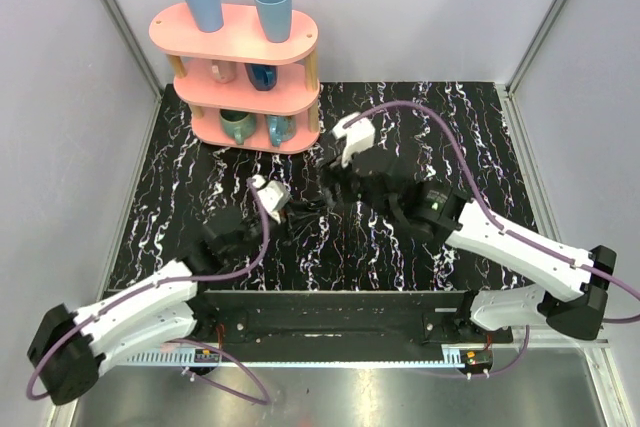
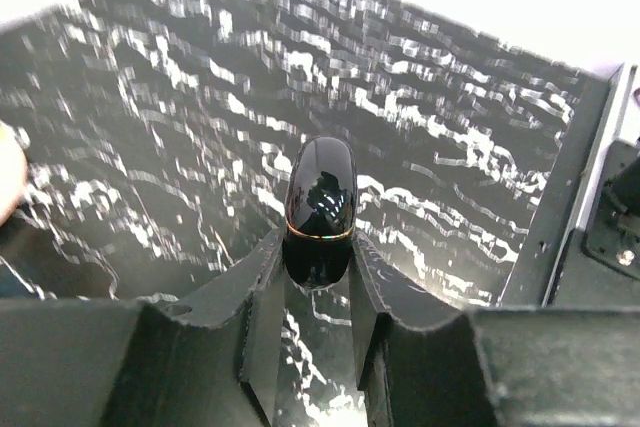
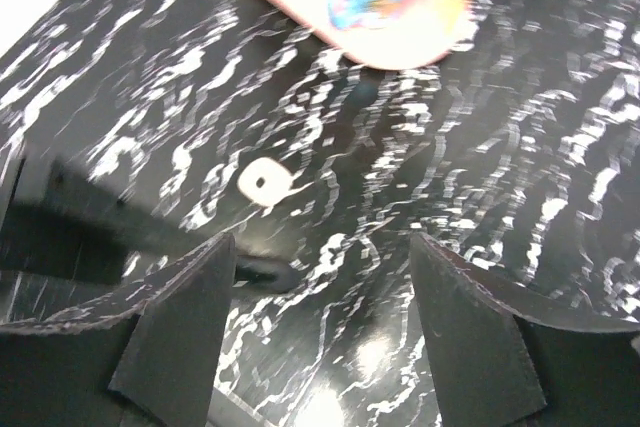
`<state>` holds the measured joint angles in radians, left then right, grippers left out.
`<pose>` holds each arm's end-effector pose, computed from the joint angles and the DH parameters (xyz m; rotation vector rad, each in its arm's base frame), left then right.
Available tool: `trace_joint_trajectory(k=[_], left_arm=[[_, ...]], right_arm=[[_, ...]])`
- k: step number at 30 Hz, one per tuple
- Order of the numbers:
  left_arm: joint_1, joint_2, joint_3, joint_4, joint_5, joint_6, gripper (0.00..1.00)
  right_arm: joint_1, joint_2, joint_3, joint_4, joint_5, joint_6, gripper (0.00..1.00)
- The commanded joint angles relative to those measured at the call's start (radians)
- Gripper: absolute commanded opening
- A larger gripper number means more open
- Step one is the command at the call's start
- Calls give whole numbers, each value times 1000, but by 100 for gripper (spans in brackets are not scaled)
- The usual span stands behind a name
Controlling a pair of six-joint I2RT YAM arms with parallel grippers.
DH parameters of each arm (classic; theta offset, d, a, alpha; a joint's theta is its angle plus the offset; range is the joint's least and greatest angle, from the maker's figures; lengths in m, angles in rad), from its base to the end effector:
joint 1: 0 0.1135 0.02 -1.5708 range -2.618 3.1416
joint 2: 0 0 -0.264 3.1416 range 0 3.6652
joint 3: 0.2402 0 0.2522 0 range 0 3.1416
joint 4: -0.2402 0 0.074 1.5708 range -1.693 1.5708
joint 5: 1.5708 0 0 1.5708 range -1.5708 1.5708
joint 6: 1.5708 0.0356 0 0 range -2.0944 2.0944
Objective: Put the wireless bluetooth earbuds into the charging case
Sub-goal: Place the charging case at the center of the board.
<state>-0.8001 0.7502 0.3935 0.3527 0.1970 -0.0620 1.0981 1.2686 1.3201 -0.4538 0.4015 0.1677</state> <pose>0.1248 -0.1385 0.2637 0.7370 1.4611 -0.8240 0.1404 0.2440 0.3963 -0.6395 1.8584 0.4422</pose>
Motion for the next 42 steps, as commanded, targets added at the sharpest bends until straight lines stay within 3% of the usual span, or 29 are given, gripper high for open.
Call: trace_joint_trajectory(k=[1,7,12,17,21,26,28,30,33,35,40,42], left_arm=[[55,174,45,86,50,-215,0],[90,320,42,179,41,-422,0],[119,559,102,251,165,-539,0],[118,733,87,429,166,-633,0],[119,834,97,474,168,-653,4],[119,885,113,466,145,-654,20],[119,902,110,483,144,-662,38],[119,905,110,483,140,-665,45],[119,894,120,454,142,-651,74],[118,873,125,430,125,-642,76],[118,758,117,306,53,-575,99],[118,668,116,254,47,-527,99]], right_arm=[[-159,-24,-22,-39,135,186,79],[-228,-144,-165,-20,134,302,80],[-231,-192,-226,-19,111,331,80],[-233,-222,-263,-8,89,349,81],[-233,-242,-288,6,76,354,81],[-233,-255,-303,13,66,358,81],[-233,-255,-306,18,57,358,81],[-233,-253,-308,21,56,365,81],[-233,-256,-314,30,46,368,81],[-233,-258,-317,33,40,369,81],[-231,-278,-325,35,75,368,82],[-231,-284,-329,33,88,374,82]])
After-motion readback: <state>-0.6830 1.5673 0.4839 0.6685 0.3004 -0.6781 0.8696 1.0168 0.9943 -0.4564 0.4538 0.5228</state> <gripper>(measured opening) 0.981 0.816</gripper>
